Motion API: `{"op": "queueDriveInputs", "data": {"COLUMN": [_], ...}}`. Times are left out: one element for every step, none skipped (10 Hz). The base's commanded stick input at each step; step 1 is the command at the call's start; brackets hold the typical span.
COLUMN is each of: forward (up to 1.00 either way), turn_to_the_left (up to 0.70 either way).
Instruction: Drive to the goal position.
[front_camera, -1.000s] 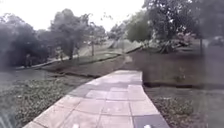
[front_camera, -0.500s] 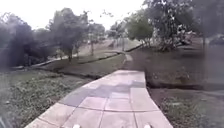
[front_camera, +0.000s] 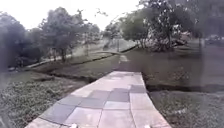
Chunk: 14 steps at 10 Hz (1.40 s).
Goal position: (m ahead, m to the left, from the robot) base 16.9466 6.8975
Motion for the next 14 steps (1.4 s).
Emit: {"op": "queueDriveInputs", "data": {"forward": [0.7, 0.7, 0.7, 0.7, 0.7, 0.7, 0.7, 0.7, 0.7, 0.7, 0.7, 0.7, 0.7, 0.7], "turn_to_the_left": [0.0, 0.0, 0.0, 0.0, 0.0, 0.0, -0.08, -0.31, -0.35, -0.35, -0.35, -0.35, -0.13, 0.0]}}
